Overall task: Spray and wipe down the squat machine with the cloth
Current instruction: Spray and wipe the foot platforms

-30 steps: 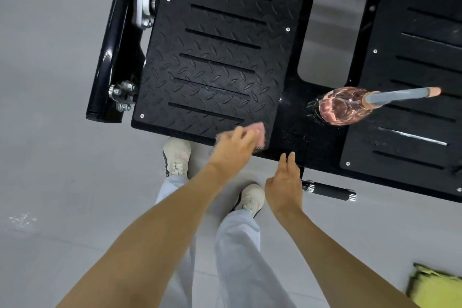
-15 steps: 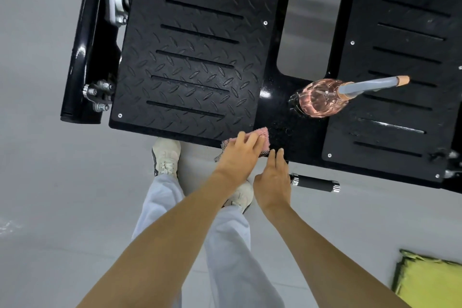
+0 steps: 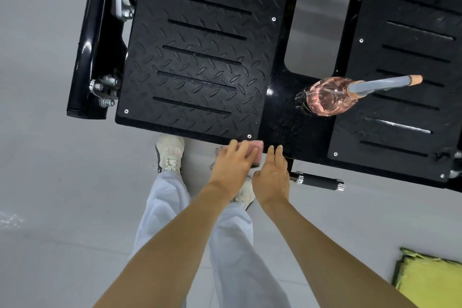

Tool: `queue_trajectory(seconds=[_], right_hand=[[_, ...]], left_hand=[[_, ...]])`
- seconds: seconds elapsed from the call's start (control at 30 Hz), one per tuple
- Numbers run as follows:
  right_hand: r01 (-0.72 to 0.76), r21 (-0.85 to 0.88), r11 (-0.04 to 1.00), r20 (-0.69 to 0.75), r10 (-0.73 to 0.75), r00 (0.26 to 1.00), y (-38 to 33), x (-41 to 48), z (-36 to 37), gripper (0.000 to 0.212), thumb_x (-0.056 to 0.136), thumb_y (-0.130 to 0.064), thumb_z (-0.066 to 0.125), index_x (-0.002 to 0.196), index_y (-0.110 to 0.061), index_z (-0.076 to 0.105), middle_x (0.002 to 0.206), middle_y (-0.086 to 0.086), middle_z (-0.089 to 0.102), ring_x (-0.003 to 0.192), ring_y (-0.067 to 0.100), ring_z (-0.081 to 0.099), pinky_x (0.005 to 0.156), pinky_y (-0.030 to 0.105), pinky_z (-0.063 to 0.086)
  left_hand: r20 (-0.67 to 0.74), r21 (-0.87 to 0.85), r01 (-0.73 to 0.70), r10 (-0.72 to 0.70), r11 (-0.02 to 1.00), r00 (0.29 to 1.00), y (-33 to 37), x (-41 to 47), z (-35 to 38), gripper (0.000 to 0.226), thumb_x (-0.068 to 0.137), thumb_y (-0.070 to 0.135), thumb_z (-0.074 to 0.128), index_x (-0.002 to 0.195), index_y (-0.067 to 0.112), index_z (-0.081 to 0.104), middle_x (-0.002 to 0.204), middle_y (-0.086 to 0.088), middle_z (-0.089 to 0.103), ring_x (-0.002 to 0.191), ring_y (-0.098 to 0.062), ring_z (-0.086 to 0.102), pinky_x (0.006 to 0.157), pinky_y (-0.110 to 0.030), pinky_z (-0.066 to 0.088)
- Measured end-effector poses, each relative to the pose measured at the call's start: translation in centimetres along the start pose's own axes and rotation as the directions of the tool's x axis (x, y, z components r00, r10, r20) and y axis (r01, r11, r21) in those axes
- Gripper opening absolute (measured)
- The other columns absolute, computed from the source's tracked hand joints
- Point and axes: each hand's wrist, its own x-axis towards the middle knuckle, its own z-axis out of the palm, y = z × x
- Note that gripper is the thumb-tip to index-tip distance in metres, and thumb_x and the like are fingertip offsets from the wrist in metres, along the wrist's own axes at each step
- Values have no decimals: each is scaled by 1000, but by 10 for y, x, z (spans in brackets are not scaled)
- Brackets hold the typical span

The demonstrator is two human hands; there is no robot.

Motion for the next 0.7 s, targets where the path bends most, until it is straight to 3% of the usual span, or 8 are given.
queue_trajectory(seconds=[0.13,0.27,0.37,0.43,0.7], right_hand=[[4,-5,1000,-21,-4,1000,-9,3,0,64,97,-11,42,152,-8,10,160,11,2,146,23,10,119,35,17],[11,-74,997,-2,-12,1000,-18,4,0,71,93,-5,46,152,-6,7,160,10,-1,147,23,8,118,35,20],[29,-86,996,3,-29,1000,-31,3,3,71,92,-4,46,152,-6,8,160,9,-1,146,23,8,117,35,22],[44,-84,996,11,-43,999,-43,3,6,70,93,-4,45,152,-6,8,160,8,-1,146,22,8,117,34,21],[137,-108,985,57,-131,990,-99,3,19,69,94,-6,42,153,-6,5,160,9,-5,147,24,4,118,35,20]], left_hand=[[-51,-44,-83,81,996,995,0,5,1,57,76,25,73,129,22,52,118,-2,51,103,-23,49,81,-33,46],[1,62,-84,84,994,996,-41,-9,5,60,84,13,59,139,20,35,131,-7,37,115,-29,40,92,-38,39],[-62,117,-13,20,993,998,-89,-24,-3,70,51,16,82,117,23,61,107,-8,54,89,-29,52,70,-40,49],[-120,118,22,-8,993,993,-125,-34,-2,65,37,12,85,100,21,70,92,-9,58,76,-30,54,58,-36,49],[-163,-28,153,-156,988,974,-223,-68,-17,61,35,-10,80,91,17,76,86,-12,58,74,-34,57,51,-34,48]])
